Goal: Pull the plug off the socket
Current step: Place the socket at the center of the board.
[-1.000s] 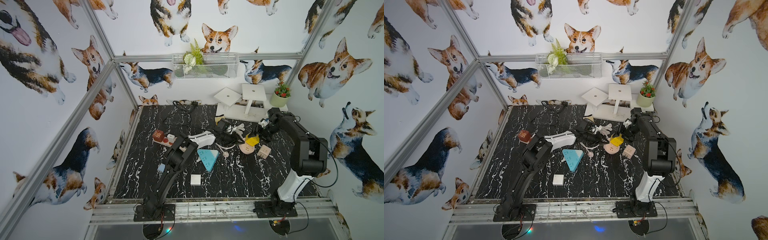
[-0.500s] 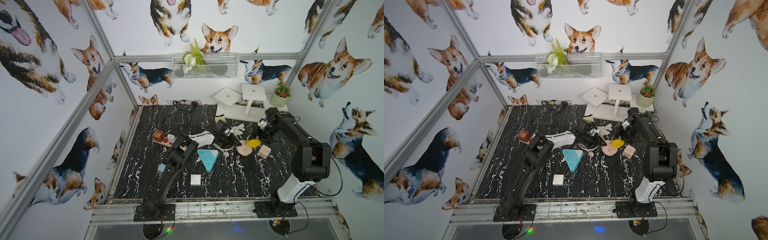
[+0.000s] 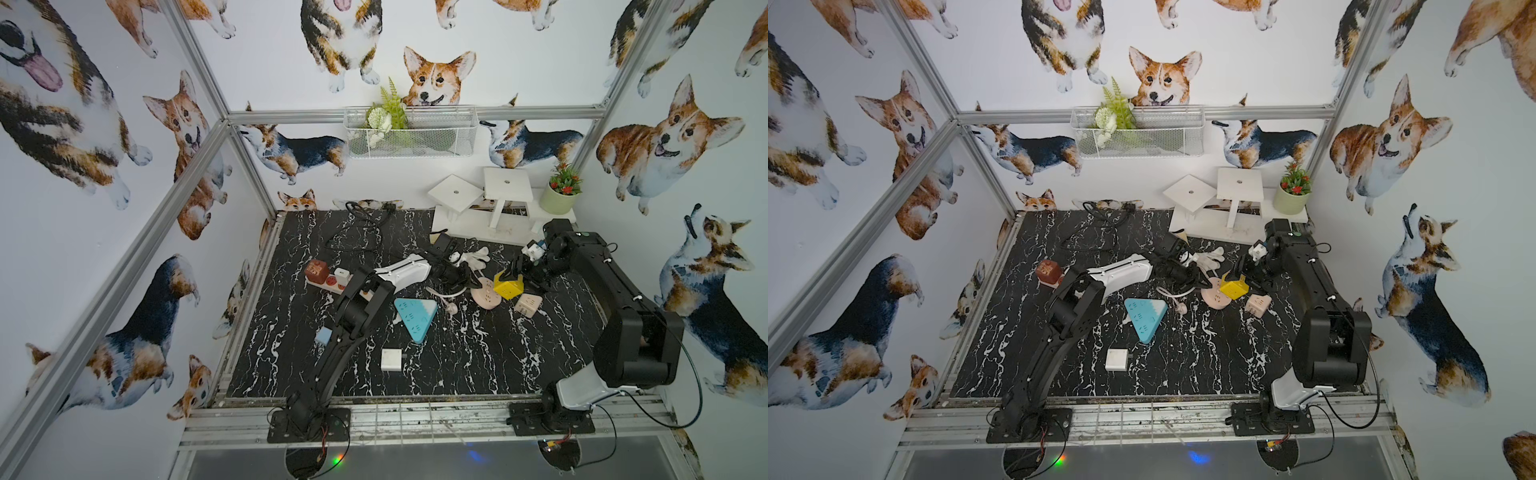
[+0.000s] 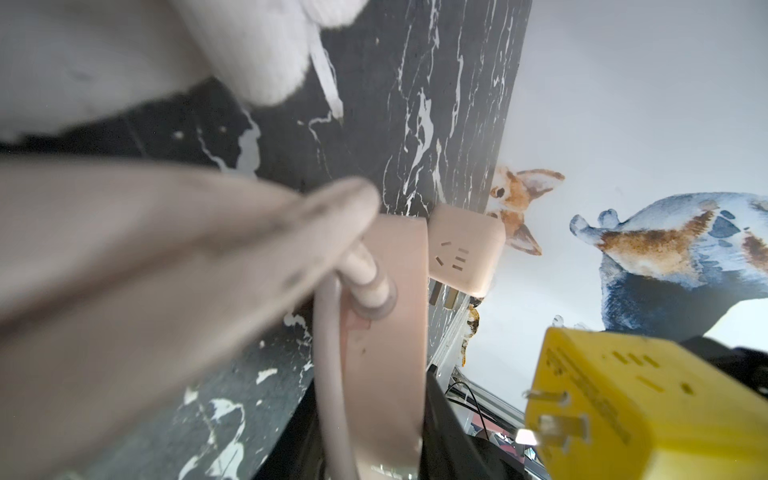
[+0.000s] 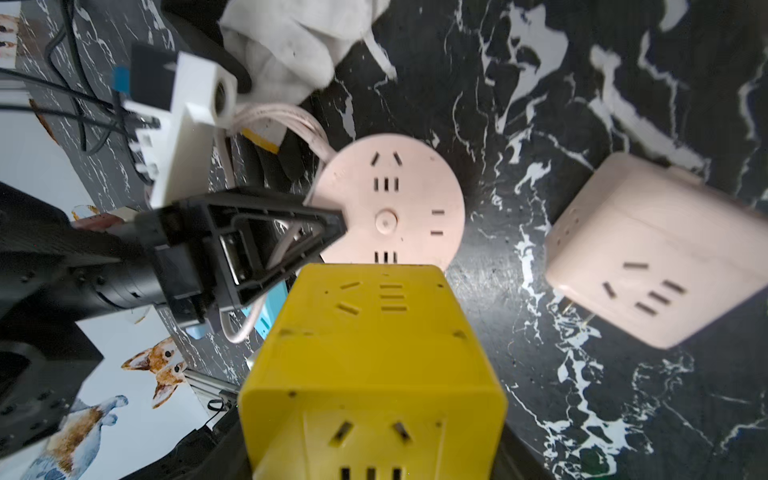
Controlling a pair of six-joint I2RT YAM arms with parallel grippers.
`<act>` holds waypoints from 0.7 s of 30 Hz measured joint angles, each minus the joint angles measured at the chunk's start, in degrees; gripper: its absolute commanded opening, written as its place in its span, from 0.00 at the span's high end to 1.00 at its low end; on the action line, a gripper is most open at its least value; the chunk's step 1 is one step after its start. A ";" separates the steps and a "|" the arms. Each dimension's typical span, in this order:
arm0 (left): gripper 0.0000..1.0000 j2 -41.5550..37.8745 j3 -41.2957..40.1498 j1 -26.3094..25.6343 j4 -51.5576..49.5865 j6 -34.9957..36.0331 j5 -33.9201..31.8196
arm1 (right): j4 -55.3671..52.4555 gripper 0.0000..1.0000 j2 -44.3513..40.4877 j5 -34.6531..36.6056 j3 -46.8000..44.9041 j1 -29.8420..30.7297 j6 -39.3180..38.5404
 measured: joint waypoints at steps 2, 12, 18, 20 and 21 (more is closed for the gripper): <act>0.55 0.46 2.05 0.22 -2.14 0.04 -1.07 | -0.46 1.00 -2.80 0.00 -3.74 0.31 0.04; 0.34 2.08 11.17 1.14 -11.17 1.38 -5.79 | -1.25 1.00 -10.49 -1.27 -12.26 1.42 0.07; 0.34 0.26 12.81 2.14 -17.64 4.59 -9.57 | 0.09 1.00 -13.84 -3.10 -17.11 5.42 1.62; 0.34 -1.68 13.25 2.60 -19.89 6.36 -12.09 | 1.46 0.99 -14.34 -3.58 -18.67 6.64 2.91; 0.34 -2.71 13.38 2.84 -20.65 7.17 -13.20 | 2.10 0.97 -14.38 -3.72 -19.23 6.80 3.37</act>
